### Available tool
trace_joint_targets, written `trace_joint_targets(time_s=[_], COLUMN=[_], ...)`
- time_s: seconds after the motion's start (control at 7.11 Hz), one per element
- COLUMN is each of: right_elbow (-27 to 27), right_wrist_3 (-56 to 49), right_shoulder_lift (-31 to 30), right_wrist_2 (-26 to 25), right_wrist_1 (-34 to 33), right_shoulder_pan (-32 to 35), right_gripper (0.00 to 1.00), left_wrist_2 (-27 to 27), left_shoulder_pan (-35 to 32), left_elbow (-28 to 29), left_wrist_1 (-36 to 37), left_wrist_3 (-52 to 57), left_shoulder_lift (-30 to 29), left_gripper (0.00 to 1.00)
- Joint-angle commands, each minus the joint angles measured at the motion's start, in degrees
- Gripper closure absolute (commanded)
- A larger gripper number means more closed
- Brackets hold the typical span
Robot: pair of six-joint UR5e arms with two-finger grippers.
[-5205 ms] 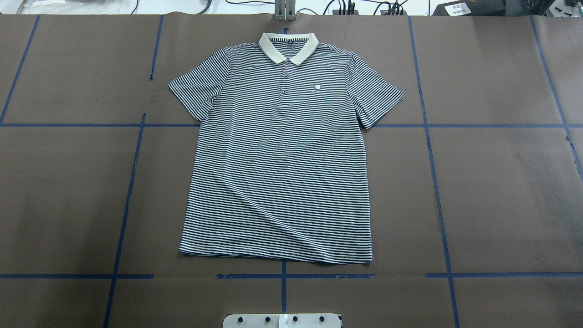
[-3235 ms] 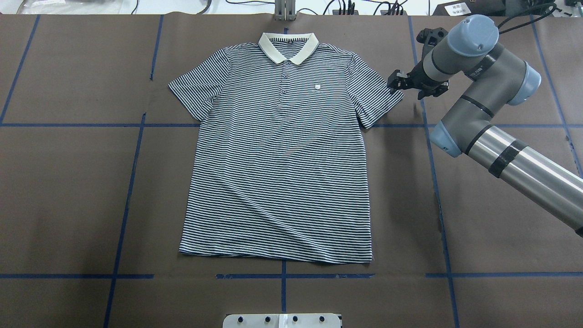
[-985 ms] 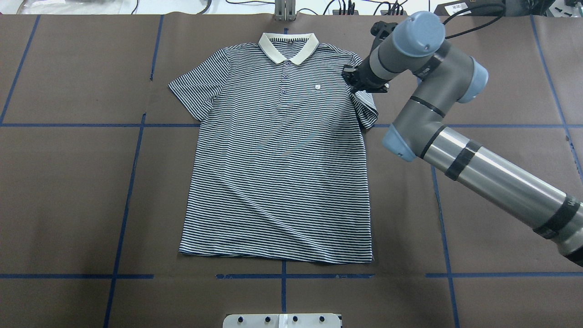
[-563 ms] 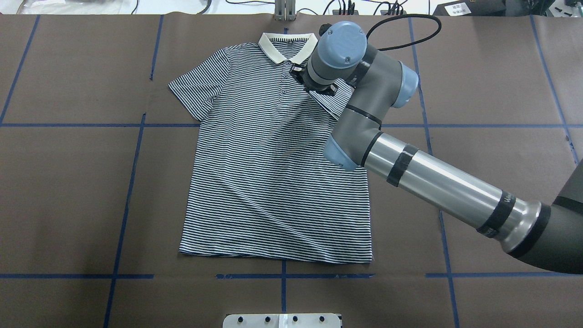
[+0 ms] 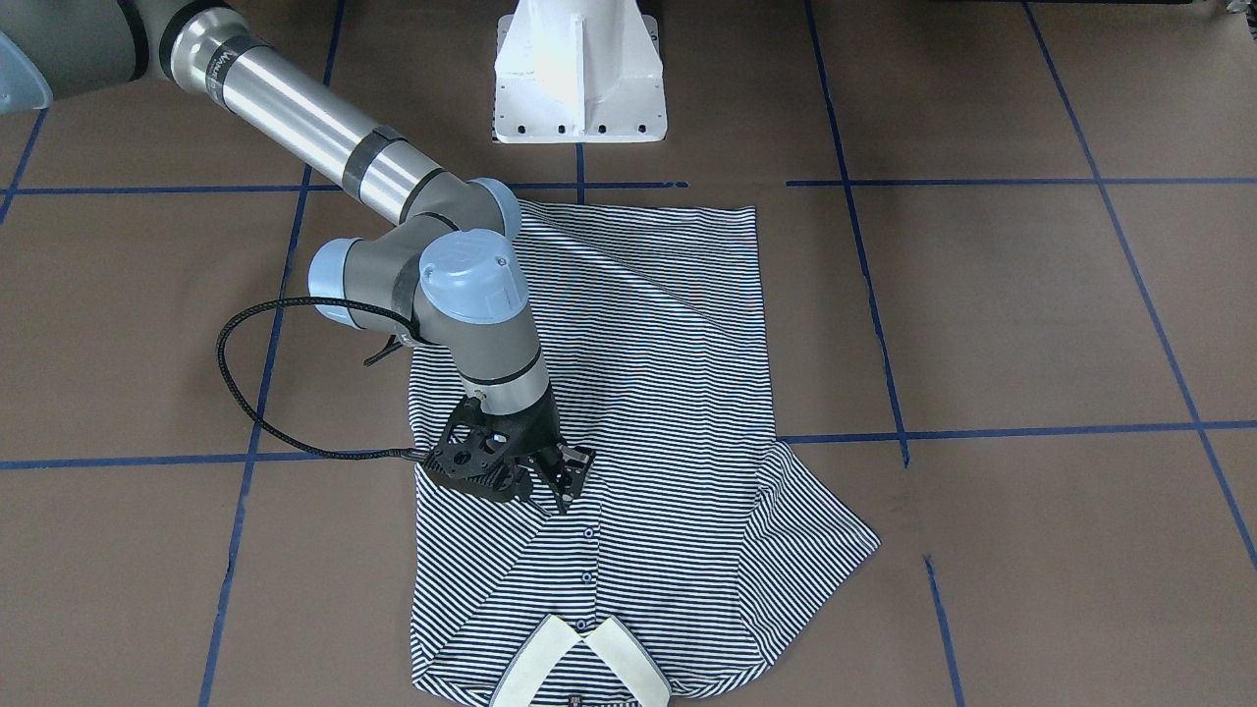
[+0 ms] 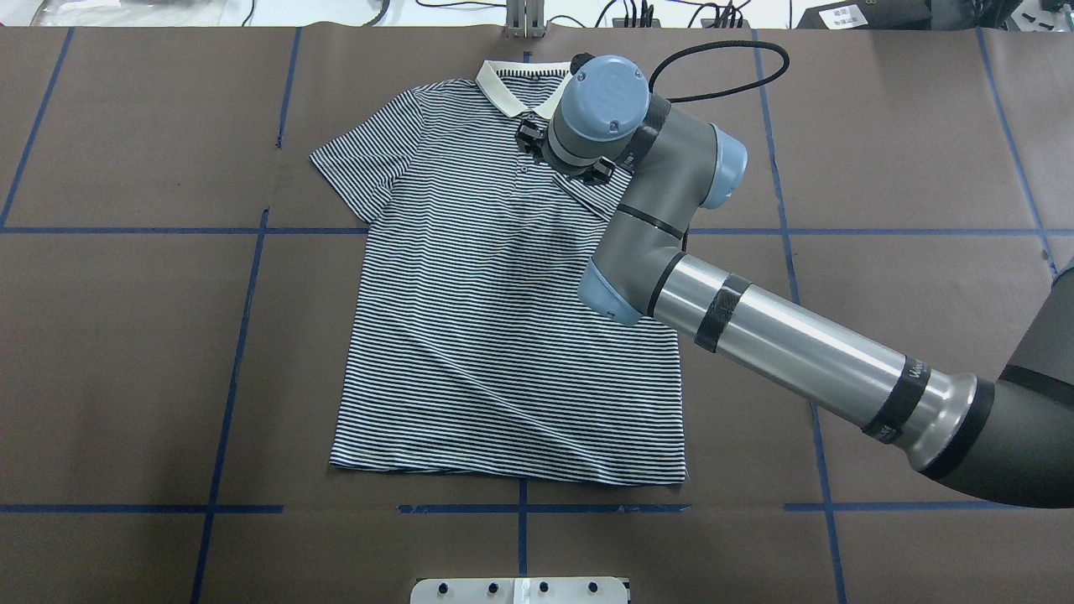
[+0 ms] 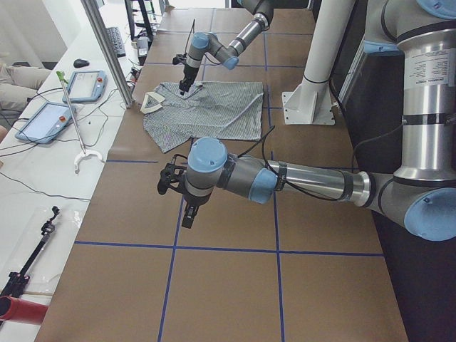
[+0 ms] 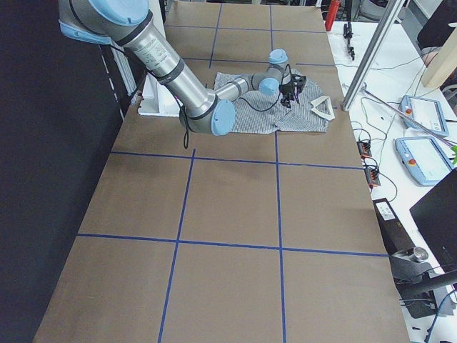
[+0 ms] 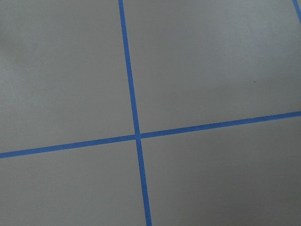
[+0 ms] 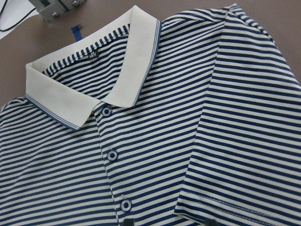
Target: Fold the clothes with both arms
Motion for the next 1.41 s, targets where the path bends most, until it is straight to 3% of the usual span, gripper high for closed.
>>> trace_joint_targets(time_s=[0.0,0.14,0.42,0.7,0.84,1.13,1.27], right_elbow=[5.5,10.8,25.2,34.5,36.8,43.3,44.6], right_wrist_3=[-0.1,-0.3,-0.7,-4.2,-6.2,-11.1,-11.2], right_shoulder_lift=[-2.2,-6.1,-17.4,-27.1,-30.4,-38.1,-39.6], right_wrist_2=[2.1,6.0,17.8,19.3,20.9,25.7,25.8], right_wrist_1=[0.3,0.3,0.4,0.5,0.5,0.5,0.6], right_shoulder_pan=[0.6,2.2,9.2,13.3,15.0,19.6,19.6], right_gripper=[0.00,0.00,0.00,0.00,0.00,0.00,0.00], left_wrist_2=[-0.1,-1.5,1.3,6.0,11.9,12.9,13.1], left_shoulder_pan=[3.5,4.9,14.5,24.0,26.8,31.4,34.6], left_elbow=[0.2,0.5,3.8,15.1,19.2,27.7,33.0], left_wrist_1=[-8.6,-10.9,-10.4,-10.4,-10.9,-11.0,-11.6], left_wrist_3=[-0.2,-1.8,-17.5,-33.6,-40.0,-46.0,-49.3], left_shoulder_lift=[-0.4,-0.5,-9.6,-23.9,-28.5,-38.5,-43.6], left_gripper=[0.00,0.00,0.00,0.00,0.00,0.04,0.11])
